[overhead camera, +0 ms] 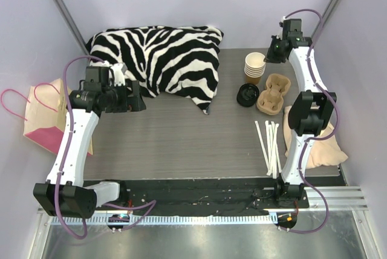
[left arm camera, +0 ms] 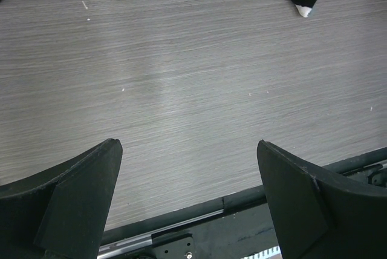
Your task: Pack the takeout coffee
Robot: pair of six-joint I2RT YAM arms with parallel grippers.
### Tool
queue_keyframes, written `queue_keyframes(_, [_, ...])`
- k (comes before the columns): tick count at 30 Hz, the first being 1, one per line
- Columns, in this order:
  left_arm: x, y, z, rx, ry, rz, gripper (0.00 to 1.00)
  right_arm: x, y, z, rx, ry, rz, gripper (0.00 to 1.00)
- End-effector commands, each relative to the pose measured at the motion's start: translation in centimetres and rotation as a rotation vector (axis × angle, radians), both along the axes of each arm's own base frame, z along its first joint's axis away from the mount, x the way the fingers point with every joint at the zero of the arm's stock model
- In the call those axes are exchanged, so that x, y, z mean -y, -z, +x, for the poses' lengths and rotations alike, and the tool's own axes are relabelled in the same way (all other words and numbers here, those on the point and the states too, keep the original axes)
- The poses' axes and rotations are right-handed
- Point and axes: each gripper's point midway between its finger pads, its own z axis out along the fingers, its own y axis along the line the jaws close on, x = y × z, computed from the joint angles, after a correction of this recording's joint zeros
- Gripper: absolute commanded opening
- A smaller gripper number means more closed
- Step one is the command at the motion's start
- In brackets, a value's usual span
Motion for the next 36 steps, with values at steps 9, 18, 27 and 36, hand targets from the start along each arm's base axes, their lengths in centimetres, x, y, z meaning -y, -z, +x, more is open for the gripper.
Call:
queue_keyframes(9, [4.2,-6.5,5.2,0.248,0.177,-0.136,1.00,-2.4,-6.0,0.7,0.149,-0.100,0.181,0.01])
queue_keyframes(18, [15.0,-10.0,13.8,0.386,0.315,-0.157,0.93,-4.0,-5.7,0.5,0.146,-0.152,0.236,0.01])
queue_keyframes(27, [27.8,-8.4,18.9,0.333,0.363,-0.413,0.72,-5.4,-4.7,0.0,0.123,-0.183,0.229,0.01])
queue_keyframes(36, [33.8,-8.1,20.8,0.351,0.362,-0.607,0.64,-6.4,-3.9,-0.9,0.105,-0.197,0.238,0.01])
